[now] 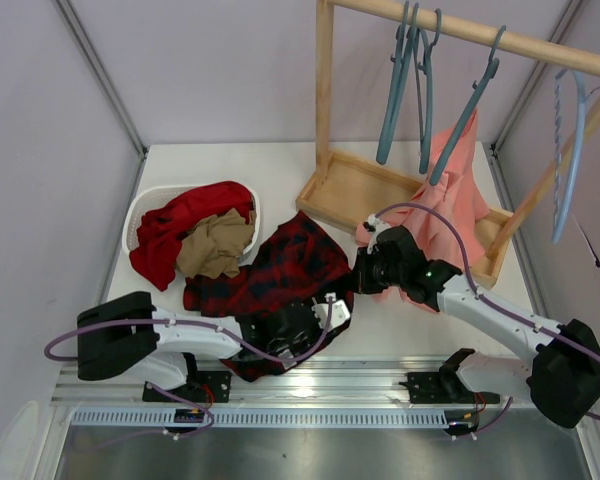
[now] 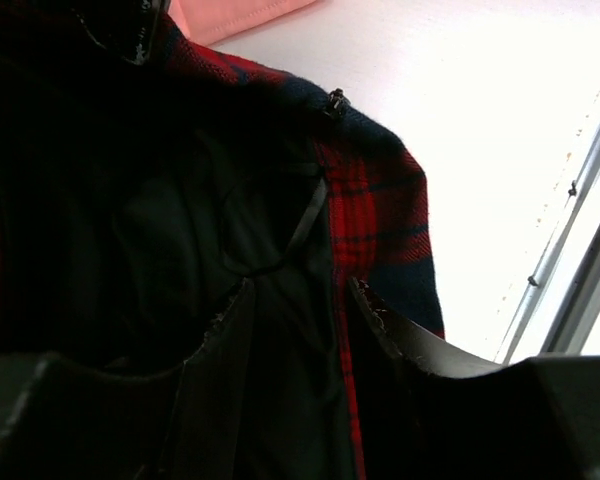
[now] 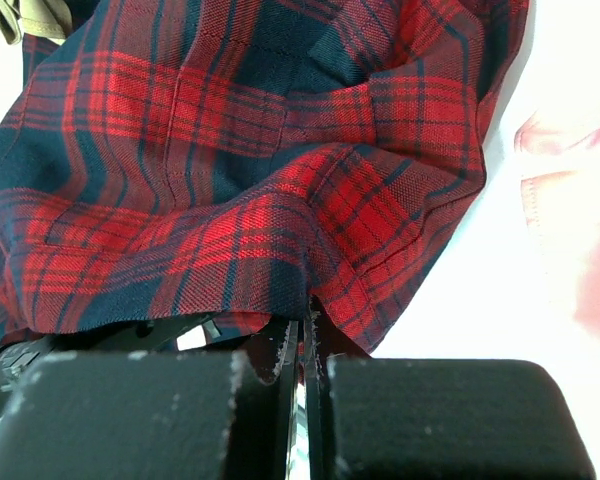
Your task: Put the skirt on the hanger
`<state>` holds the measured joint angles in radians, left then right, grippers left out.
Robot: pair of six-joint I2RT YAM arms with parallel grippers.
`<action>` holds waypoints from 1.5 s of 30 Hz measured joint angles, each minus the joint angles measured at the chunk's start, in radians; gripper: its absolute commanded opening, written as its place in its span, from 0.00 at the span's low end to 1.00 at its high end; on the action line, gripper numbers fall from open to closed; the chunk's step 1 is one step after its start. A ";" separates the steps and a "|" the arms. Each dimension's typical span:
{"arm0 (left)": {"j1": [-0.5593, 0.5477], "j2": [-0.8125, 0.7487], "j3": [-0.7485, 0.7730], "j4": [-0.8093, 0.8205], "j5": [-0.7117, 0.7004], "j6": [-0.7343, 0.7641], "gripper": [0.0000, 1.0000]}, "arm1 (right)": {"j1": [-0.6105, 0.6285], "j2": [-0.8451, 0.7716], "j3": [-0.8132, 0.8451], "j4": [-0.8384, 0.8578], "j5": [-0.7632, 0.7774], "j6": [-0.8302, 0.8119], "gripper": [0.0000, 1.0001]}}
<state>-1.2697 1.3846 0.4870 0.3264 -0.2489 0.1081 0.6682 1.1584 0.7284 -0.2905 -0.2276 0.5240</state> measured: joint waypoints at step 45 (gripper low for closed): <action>0.114 -0.127 0.151 -0.219 0.164 0.044 0.00 | -0.078 0.003 -0.026 0.026 -0.065 0.051 0.00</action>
<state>-1.1553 1.2579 0.6380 0.1070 -0.0849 0.1524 0.5900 1.1610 0.7029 -0.2642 -0.2928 0.5747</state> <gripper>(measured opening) 0.005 0.019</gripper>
